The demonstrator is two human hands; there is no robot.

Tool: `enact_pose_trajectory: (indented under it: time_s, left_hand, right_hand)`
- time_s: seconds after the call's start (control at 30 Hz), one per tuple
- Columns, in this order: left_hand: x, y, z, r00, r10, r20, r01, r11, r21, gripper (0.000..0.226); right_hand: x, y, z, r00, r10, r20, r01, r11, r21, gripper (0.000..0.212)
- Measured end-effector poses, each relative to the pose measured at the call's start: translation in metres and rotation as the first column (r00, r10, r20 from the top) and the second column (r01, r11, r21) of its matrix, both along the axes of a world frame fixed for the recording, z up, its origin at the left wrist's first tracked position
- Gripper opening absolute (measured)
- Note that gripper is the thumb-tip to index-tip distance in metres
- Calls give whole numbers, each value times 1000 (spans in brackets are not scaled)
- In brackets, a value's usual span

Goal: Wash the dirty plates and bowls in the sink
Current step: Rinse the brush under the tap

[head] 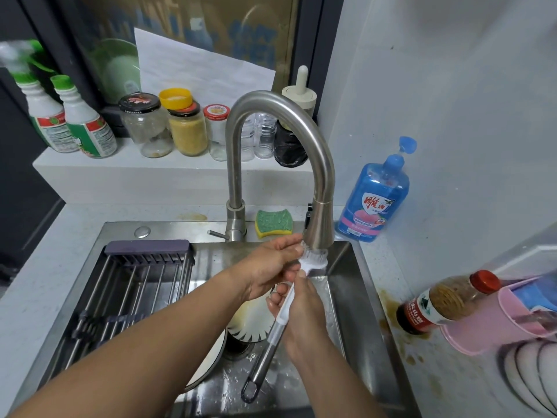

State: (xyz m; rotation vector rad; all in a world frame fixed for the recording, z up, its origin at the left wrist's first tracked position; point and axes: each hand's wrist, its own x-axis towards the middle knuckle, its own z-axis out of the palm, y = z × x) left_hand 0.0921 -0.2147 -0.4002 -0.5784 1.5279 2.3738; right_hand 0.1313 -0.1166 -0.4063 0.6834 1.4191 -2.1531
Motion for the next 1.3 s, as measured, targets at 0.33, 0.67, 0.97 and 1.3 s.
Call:
enact_pose_trajectory:
  time_s: [0.33, 0.67, 0.97, 1.3]
  left_hand:
    - [8, 4, -4, 980, -95, -177, 77, 992, -105, 58]
    - [-2, 10, -6, 966, -34, -256, 8, 995, -103, 59]
    - [-6, 8, -3, 996, 73, -60, -79, 990, -113, 37]
    - [-17, -4, 7, 902, 365, 231, -398, 910, 117, 17]
  right_hand:
    - [2, 2, -16, 974, 161, -159, -129, 972, 195, 27]
    - [-18, 22, -29, 925, 251, -287, -135, 919, 369, 23]
    - [-18, 44, -15, 802, 468, -372, -198, 796, 573, 12]
    - [-43, 78, -39, 525, 789, -320, 20, 364, 931, 14]
